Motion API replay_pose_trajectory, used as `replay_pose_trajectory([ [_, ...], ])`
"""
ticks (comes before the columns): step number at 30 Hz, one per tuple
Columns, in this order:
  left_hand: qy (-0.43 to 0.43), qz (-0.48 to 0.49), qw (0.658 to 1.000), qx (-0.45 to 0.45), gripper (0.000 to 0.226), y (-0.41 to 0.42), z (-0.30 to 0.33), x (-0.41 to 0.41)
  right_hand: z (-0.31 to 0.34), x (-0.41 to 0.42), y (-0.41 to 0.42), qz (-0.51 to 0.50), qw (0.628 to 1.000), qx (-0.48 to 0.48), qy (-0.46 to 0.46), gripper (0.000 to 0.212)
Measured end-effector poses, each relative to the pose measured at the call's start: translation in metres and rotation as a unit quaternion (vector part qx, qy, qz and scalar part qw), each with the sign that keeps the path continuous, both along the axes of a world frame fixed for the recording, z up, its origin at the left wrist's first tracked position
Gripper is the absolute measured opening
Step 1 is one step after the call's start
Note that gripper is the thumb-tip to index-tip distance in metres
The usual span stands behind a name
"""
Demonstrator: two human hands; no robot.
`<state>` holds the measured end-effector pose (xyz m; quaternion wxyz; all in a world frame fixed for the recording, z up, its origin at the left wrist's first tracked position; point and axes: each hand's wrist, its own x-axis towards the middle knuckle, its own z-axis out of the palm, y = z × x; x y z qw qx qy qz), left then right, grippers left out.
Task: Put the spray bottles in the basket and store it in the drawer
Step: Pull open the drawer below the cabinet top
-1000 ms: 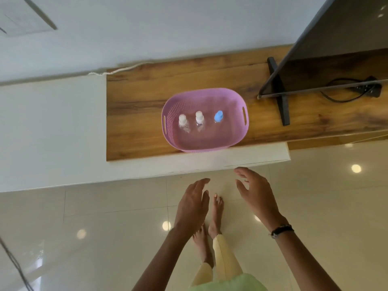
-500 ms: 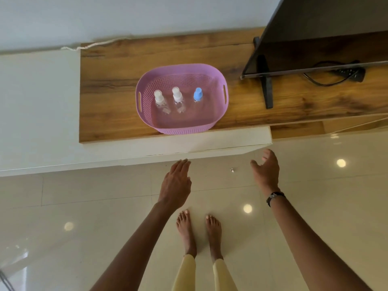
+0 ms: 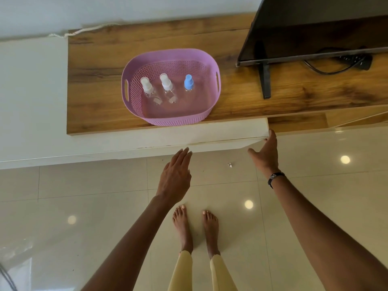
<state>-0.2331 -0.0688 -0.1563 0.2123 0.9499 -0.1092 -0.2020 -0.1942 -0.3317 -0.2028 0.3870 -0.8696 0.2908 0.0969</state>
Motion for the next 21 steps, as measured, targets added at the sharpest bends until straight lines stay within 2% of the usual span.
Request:
replay_pose_trajectory([
  [7,0.009,-0.006,1.0,0.001,0.056,-0.013,-0.008,-0.002,-0.005,0.0,-0.009,-0.008,1.0,0.009,0.005,0.089],
  [12,0.014,-0.003,1.0,0.007,0.056,-0.013,-0.012,-0.009,-0.005,-0.004,-0.023,0.039,0.999,-0.019,0.026,0.087],
  [17,0.007,0.012,1.0,0.007,0.059,-0.01,-0.011,-0.016,-0.003,-0.023,-0.017,0.052,0.998,-0.04,-0.015,0.076],
  [19,0.006,0.02,1.0,0.01,0.059,-0.006,-0.01,-0.017,0.003,-0.03,-0.006,0.038,0.995,-0.086,-0.031,0.075],
  [21,0.006,0.03,0.999,0.02,0.059,0.0,-0.011,-0.019,0.009,-0.041,0.011,0.05,0.981,-0.179,-0.052,0.074],
])
